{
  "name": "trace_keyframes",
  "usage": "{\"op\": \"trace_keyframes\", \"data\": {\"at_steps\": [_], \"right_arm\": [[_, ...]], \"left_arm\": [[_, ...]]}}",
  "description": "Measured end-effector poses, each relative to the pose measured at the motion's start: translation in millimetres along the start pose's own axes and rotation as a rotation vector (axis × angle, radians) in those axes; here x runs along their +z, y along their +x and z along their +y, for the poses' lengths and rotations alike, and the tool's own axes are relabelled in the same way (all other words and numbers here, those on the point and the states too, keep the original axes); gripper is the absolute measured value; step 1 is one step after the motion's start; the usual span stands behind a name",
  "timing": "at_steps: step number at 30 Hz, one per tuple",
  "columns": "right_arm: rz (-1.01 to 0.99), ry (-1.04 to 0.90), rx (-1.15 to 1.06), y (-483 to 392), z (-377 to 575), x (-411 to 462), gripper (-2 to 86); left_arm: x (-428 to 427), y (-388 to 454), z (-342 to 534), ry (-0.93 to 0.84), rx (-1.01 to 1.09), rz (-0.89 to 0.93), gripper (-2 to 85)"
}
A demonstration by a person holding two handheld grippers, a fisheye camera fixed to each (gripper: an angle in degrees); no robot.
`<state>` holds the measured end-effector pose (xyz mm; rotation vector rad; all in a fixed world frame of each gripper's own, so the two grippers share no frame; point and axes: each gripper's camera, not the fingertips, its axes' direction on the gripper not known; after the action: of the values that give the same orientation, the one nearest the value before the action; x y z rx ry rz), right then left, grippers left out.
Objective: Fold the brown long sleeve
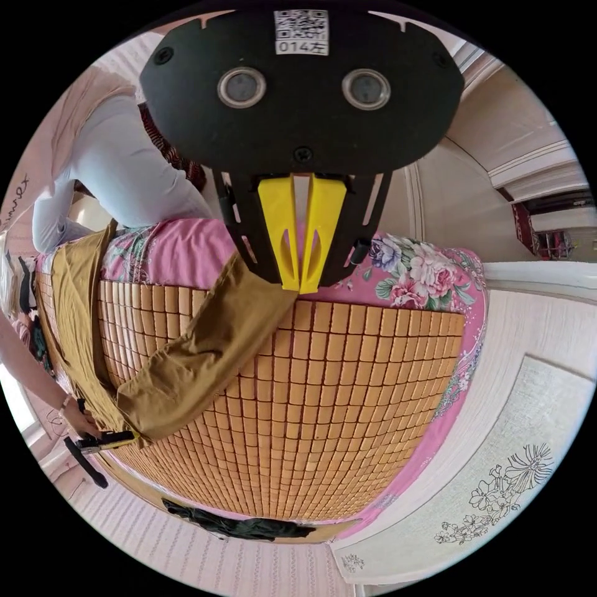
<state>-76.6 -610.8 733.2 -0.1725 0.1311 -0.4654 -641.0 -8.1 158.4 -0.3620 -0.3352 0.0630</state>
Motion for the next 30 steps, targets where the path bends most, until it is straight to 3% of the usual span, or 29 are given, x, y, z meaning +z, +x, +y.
{"op": "trace_keyframes", "data": {"at_steps": [5,12,18,24,27,30], "right_arm": [[-0.073,0.098,0.084,17.1,10.9,-17.9,-0.3],[-0.019,0.032,0.143,43.2,16.5,2.9,-0.5],[-0.028,0.014,0.142,58.5,24.0,5.4,-0.7],[-0.087,0.068,0.183,73.7,54.3,0.3,-0.6],[-0.176,0.227,0.187,78.5,94.2,-24.9,-0.4],[-0.241,0.275,0.095,68.6,143.4,-35.3,-0.3]], "left_arm": [[17.6,-1.5,-16.4,-0.060,0.020,-0.043,-1.0],[30.7,-4.6,-22.4,-0.052,-0.008,-0.062,-1.0],[44.0,-7.9,-42.0,-0.033,-0.029,-0.203,-1.0],[53.3,-11.8,-44.7,0.002,-0.182,-0.271,-0.9],[23.4,-13.5,-25.5,0.144,-0.249,-0.383,-0.8],[-18.6,15.1,-3.9,0.321,-0.158,-0.276,-0.7]]}}
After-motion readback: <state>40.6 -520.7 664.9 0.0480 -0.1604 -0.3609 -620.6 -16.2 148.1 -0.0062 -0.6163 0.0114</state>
